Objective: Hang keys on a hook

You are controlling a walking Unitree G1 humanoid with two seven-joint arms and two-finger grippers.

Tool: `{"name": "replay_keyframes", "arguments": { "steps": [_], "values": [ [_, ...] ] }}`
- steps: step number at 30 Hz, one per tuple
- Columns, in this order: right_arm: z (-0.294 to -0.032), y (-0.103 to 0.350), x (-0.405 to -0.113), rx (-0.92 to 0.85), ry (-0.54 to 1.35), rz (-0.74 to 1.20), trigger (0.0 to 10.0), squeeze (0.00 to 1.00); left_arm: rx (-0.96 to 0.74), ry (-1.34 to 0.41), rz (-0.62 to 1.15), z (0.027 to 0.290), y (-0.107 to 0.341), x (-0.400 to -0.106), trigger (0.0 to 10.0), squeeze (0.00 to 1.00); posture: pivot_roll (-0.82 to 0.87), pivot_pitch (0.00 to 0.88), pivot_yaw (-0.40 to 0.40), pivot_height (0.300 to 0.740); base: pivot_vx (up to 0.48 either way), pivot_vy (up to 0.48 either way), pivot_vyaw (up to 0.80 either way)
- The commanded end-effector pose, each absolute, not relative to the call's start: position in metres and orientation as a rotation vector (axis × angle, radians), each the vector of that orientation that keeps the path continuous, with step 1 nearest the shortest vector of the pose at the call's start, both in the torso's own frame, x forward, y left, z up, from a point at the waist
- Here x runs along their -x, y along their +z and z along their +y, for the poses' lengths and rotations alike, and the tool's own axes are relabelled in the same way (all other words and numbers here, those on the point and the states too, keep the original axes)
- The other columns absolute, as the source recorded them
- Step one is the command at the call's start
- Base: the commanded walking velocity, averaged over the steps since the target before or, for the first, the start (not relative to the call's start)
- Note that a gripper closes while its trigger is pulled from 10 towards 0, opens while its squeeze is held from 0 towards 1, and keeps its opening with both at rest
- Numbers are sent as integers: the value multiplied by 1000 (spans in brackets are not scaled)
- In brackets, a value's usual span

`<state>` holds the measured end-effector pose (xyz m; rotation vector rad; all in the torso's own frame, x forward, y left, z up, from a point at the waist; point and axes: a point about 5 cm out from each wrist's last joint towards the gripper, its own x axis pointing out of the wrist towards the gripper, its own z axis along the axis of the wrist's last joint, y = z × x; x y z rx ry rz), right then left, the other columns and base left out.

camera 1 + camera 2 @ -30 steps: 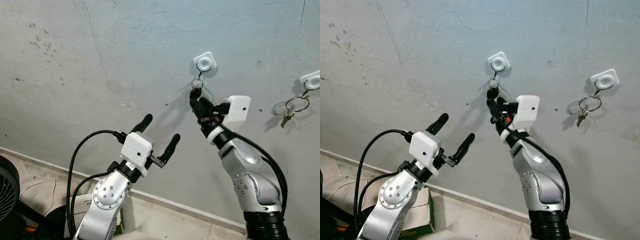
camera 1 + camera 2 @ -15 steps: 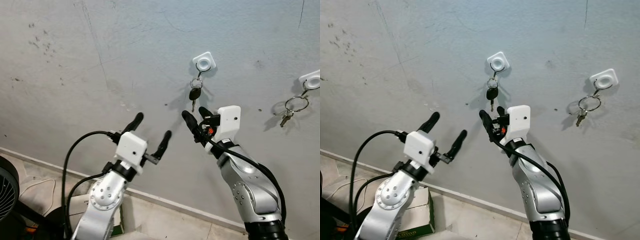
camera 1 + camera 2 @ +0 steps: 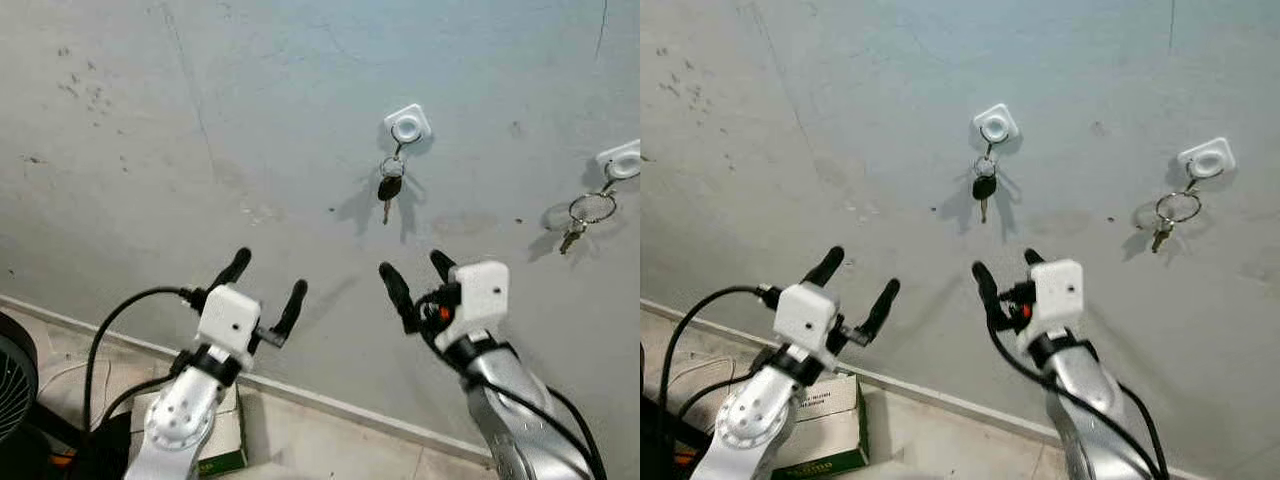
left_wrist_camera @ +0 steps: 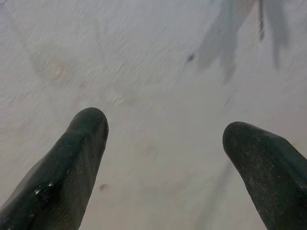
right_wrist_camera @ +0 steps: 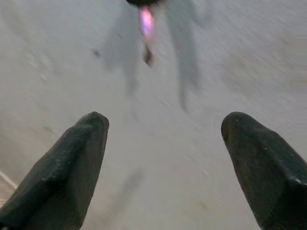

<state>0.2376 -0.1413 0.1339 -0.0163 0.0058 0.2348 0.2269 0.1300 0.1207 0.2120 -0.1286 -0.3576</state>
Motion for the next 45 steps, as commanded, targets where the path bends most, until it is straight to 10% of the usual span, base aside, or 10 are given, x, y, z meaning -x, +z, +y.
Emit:
{"name": "replay_keyframes", "arguments": {
  "steps": [1, 7, 8, 9, 10, 45],
  "values": [
    [-144, 141, -234, 39, 203, -27, 10000, 1000, -224, -305, -100, 138, 120, -225, 10000, 0, 24, 0, 45, 740, 0, 0, 0],
    [-153, 134, -233, 14, 167, 18, 10000, 1000, -230, -299, -64, 139, 116, -222, 10000, 0, 18, 0, 46, 740, 0, 0, 0],
    [-153, 133, -233, 18, 166, 29, 10000, 792, -228, -299, -65, 138, 116, -223, 10000, 0, 14, 0, 46, 740, 0, 0, 0],
    [-153, 133, -233, 18, 166, 29, 10000, 792, -228, -299, -65, 138, 116, -223, 10000, 0, 14, 0, 46, 740, 0, 0, 0],
    [-154, 133, -234, 23, 160, 36, 10000, 0, -212, -294, -58, 137, 115, -224, 10000, 0, 8, 0, 49, 740, 0, 0, -788],
    [-153, 130, -243, -1, 205, 71, 10000, 0, -61, -285, 54, 119, 104, -243, 10000, 0, -19, 0, 23, 740, 0, 0, -705]
  ]
}}
